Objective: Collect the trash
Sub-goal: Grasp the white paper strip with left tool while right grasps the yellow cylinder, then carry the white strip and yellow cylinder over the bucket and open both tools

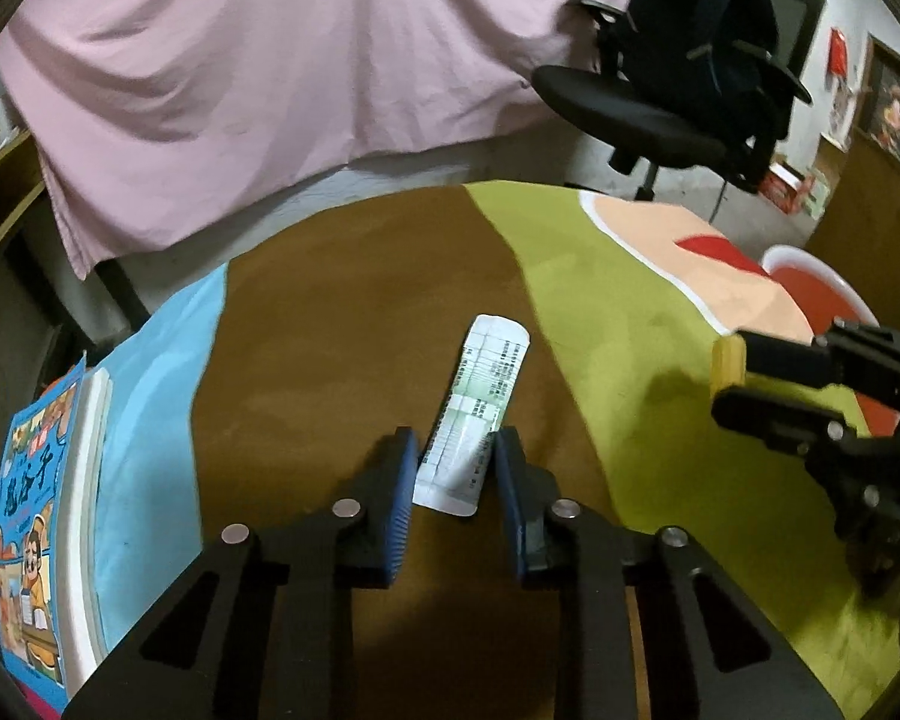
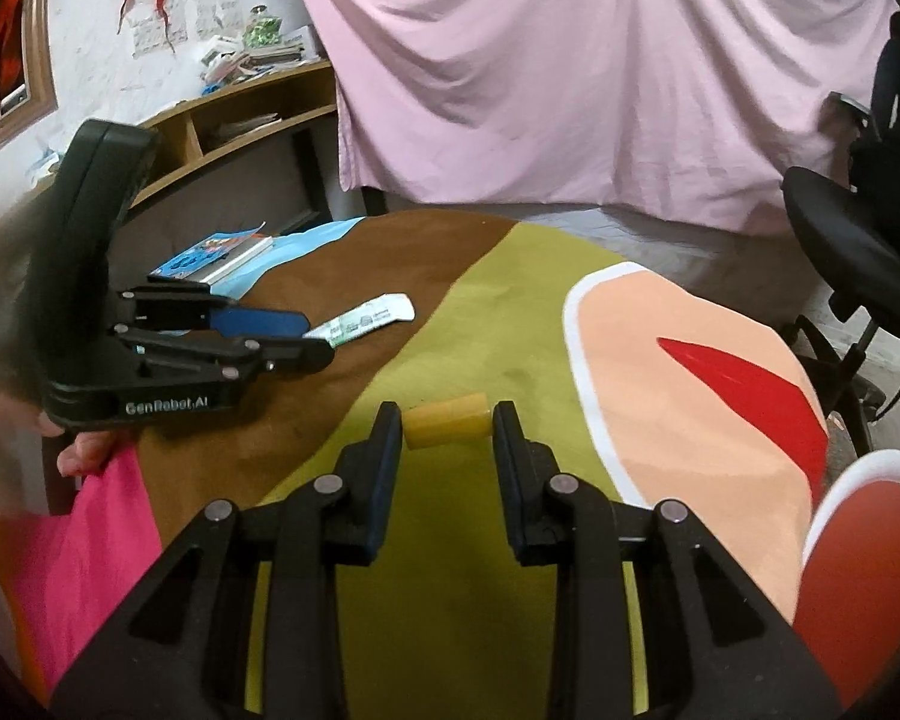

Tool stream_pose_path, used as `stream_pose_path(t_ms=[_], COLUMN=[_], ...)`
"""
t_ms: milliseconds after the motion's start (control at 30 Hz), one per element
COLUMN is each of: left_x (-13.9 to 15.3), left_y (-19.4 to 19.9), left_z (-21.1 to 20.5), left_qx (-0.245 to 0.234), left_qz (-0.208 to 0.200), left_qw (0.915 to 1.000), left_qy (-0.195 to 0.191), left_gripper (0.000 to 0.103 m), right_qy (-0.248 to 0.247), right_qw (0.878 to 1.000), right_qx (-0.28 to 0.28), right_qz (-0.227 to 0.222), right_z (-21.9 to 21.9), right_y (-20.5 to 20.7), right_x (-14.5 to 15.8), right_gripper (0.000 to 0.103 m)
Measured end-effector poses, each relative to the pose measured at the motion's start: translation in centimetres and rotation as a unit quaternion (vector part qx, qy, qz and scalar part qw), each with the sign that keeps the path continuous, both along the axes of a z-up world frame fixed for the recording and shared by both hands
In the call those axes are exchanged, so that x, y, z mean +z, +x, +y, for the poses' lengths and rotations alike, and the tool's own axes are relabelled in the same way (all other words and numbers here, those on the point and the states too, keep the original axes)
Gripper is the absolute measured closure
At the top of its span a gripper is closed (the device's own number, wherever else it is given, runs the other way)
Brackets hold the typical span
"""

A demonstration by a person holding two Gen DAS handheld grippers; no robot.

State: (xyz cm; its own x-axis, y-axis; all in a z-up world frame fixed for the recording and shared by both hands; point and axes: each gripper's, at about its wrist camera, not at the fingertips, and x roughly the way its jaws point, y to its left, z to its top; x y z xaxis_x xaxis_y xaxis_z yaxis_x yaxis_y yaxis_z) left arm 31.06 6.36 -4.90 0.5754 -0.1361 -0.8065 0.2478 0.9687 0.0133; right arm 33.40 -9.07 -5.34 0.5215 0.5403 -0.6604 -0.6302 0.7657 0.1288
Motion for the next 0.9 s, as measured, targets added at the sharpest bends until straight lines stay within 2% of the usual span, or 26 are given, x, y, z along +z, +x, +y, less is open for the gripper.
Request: stream_pose_path(t_ms=[133, 267, 433, 633, 800, 900], left_x=[-0.2, -0.3, 0.6, 3.9, 7.5, 9.1], left_y=[-0.4, -1.5, -3.3, -5.6, -7.7, -8.9], left_z=[-1.4, -2.6, -3.8, -5.4, -7.7, -9.3], left_qx=[-0.008, 0.013, 0.040, 0.052, 0.036, 0.024], left_qz=[0.001, -0.004, -0.018, -0.072, -0.135, -0.165], left_qw=[1.0000, 0.9999, 0.9986, 0.9951, 0.9899, 0.9859], left_qy=[0.000, -0.005, -0.029, -0.042, -0.024, -0.018], left_gripper=[0.085, 0.085, 0.086, 0.086, 0.086, 0.085], right_qy=[0.004, 0.018, 0.034, 0.057, 0.078, 0.102], right_qw=[1.000, 0.999, 0.997, 0.992, 0.984, 0.975], right_qx=[-0.009, -0.020, -0.030, -0.050, -0.081, -0.112], right_qz=[-0.004, -0.018, -0.055, -0.103, -0.137, -0.162], right_z=[-0.6, -2.0, -3.5, -5.5, -7.4, -9.2], right_y=[-0.3, -1.1, -2.6, -4.4, -5.4, -6.2], right_x=[0.2, 0.8, 1.8, 3.0, 4.3, 5.6], right_gripper=[0.045, 0.045, 0.045, 0.045, 0.045, 0.045])
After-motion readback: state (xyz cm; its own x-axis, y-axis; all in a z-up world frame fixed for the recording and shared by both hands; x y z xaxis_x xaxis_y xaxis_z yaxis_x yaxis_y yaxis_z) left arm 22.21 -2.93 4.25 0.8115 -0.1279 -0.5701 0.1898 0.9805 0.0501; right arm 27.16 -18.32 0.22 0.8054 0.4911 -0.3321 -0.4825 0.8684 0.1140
